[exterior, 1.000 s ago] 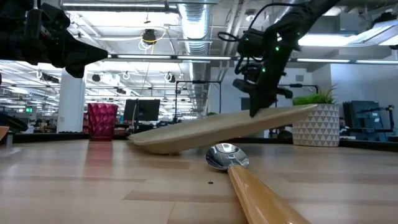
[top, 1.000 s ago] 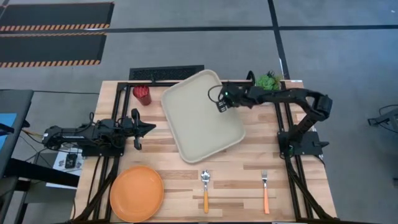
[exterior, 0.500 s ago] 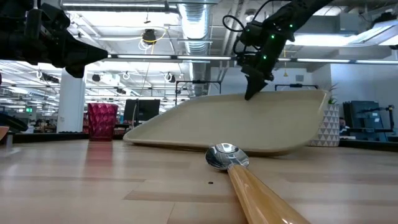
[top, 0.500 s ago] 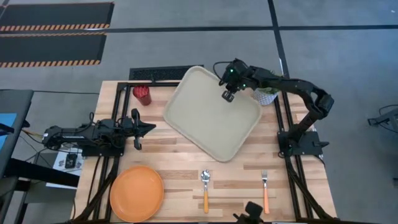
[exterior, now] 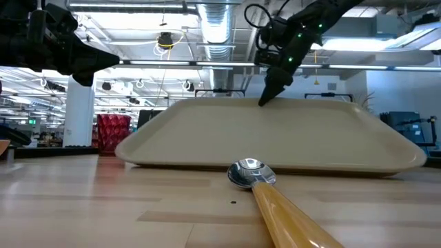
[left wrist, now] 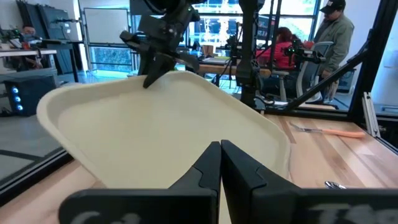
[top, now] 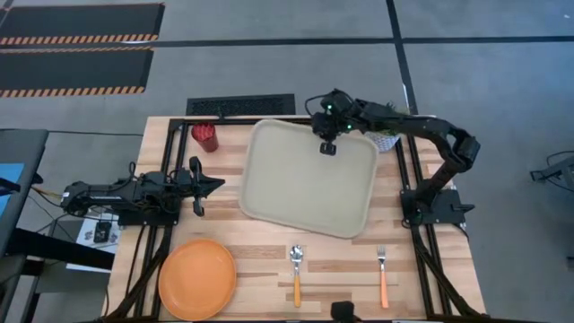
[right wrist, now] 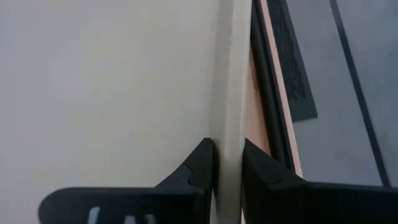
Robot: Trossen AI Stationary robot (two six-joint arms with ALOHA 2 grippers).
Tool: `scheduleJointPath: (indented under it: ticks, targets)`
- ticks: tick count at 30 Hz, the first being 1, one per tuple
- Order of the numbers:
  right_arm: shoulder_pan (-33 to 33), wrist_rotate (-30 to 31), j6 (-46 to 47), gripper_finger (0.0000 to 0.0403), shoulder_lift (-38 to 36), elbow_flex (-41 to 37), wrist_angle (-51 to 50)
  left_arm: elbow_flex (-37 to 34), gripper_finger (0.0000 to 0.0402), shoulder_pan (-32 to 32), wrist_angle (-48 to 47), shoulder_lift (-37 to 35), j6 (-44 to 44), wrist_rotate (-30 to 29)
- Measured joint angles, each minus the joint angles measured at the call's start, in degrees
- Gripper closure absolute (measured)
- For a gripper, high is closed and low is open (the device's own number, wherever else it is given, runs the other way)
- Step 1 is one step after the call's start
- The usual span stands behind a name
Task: Pick and place plate/cup/fork/spoon on tray
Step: Prepare the light brown serving tray
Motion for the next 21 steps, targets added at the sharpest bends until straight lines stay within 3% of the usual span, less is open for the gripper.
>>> scheduleJointPath:
  ticks: [7,21]
  targets:
    - [3.77,-0.08,-3.37,0.0339,5.6,0.01,4.5,-0.01,0.0401,-0.01,0.01,-0.02,0.0,0.0]
    - [4.92,-1.51,-6.84,0.0339,14.48,6.45,2.88,0.0,0.0401,-0.01,0.0,-0.02,-0.01,0.01]
